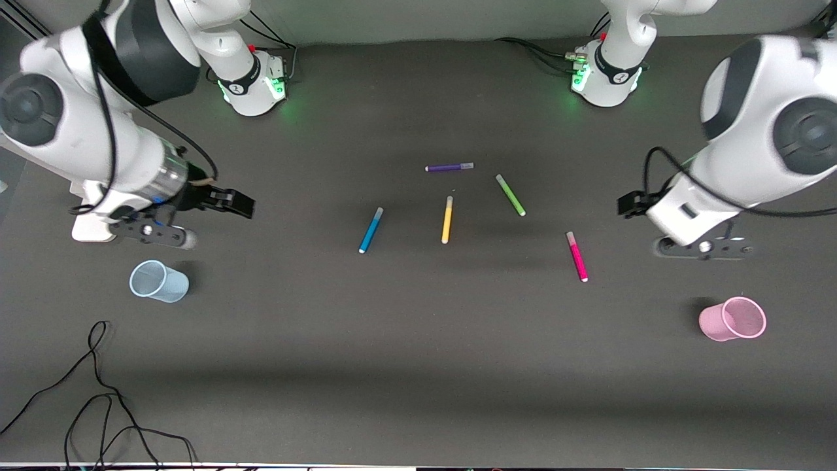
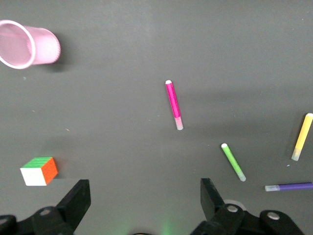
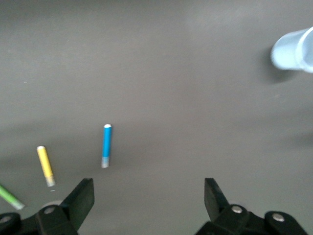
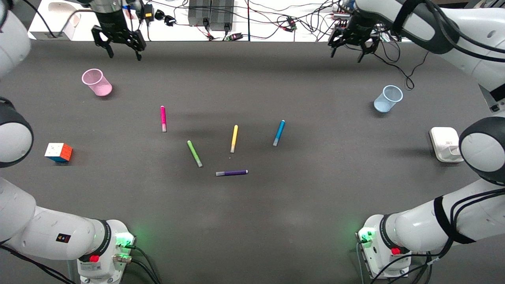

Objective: Place pink and blue markers in matching cups
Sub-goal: 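Reach the right gripper to the blue marker while the left gripper reaches the pink marker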

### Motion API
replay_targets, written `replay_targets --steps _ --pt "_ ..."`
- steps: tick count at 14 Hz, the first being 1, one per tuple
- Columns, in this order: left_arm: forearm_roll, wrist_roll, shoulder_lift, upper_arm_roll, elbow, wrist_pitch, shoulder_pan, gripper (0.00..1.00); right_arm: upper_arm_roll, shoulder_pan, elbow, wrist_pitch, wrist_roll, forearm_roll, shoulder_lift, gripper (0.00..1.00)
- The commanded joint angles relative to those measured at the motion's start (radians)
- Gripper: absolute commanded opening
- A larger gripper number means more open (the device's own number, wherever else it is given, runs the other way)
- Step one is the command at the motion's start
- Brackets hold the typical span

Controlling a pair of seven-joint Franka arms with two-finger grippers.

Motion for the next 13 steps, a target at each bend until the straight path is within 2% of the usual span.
replay_targets --steps 1,4,8,13 --pt "-0.006 -0.074 0.056 0.010 -0.004 0.032 -0.051 1.00 -0.004 0.019 0.013 0.039 0.055 0.055 0.053 1.00" --pt "-0.008 -0.080 0.082 0.007 -0.046 0.104 -0.068 1.00 -0.004 0.077 0.011 0.108 0.107 0.056 0.116 1.00" --pt "-0.093 -0.141 0.085 0.007 -0.198 0.296 -0.077 1.00 -0.004 0.158 -0.001 0.226 0.173 0.053 0.212 1.00" --pt "-0.064 -0.134 0.107 0.008 -0.284 0.383 -0.077 0.99 -0.005 0.202 -0.010 0.322 0.213 0.038 0.298 1.00"
